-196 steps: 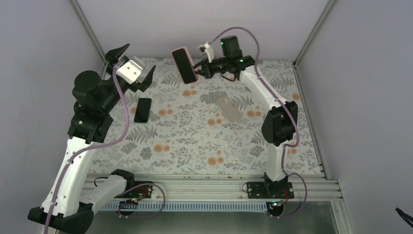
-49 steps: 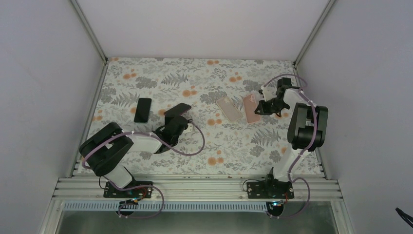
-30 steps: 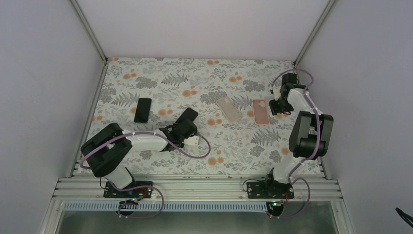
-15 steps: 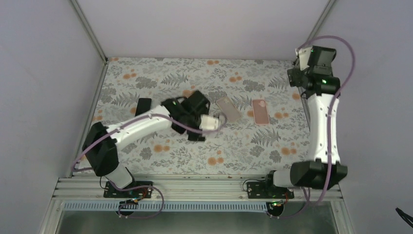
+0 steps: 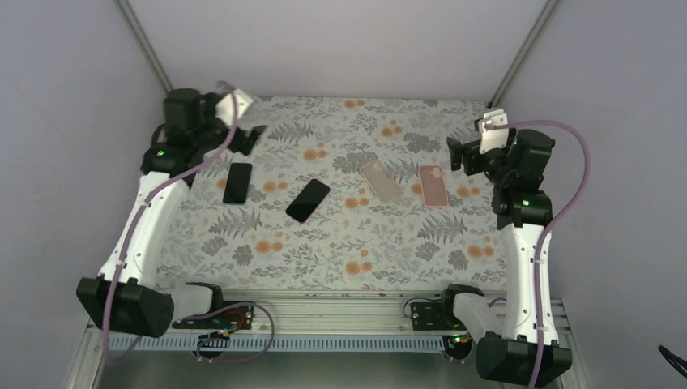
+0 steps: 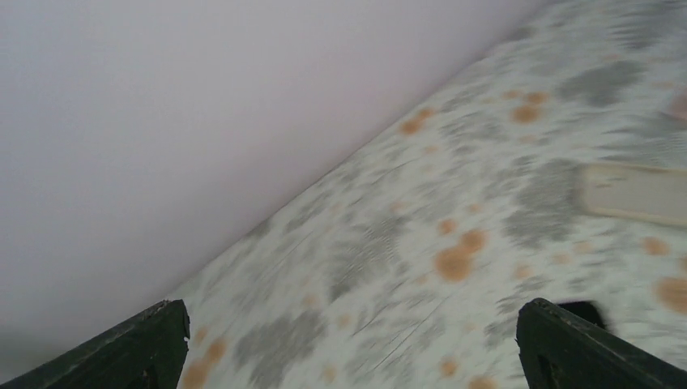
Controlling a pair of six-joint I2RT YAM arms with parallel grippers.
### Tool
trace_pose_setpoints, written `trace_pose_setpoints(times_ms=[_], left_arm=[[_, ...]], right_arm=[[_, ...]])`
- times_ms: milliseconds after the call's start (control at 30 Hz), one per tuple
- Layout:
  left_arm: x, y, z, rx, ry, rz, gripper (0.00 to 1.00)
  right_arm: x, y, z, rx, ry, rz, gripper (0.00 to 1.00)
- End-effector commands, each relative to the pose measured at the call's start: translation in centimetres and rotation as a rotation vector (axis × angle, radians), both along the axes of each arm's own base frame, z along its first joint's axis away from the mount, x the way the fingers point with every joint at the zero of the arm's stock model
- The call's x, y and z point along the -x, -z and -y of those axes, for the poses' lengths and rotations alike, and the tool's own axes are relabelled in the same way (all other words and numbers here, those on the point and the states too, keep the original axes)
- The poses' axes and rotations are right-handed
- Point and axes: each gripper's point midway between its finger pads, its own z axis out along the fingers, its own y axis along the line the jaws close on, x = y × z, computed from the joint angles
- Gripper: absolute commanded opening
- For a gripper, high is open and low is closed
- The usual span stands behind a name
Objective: Take the phone out of the phone case
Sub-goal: Reset both arms
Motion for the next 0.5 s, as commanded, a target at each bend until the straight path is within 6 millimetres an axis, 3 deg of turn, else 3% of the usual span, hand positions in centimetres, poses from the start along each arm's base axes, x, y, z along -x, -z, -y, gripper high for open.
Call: trace_pose_setpoints(times_ms=[0,67,200,333,467], left_arm=[[-0.2,-0.9,-8.1,0.099,-0.240,0.094,1.00],[0.2,-0.4,-12.4,0.090,-0.385,0.139,1.00],[1.7,1.1,-17.2,0.105,-0.532,0.174,1.00],[2.9,2.6,-19.7,0.158,-0.609,0.167,1.00],[3.4,4.6,-19.8,0.159,-0.619,0.135,1.00]], right_arm=[[0.6,0.2,-3.4,-0.063,-0.187,0.073,1.00],[0.6,1.6,-3.7,-0.060,-0.209,0.060,1.00],[-0.2,4.0,-2.9,-0.039,-0.169,0.022,1.00],[-1.1,5.5,-1.3,-0.043,-0.071,-0.007,1.00],[-1.2,5.8,-1.2,-0.067,-0.054,-0.013,1.00]])
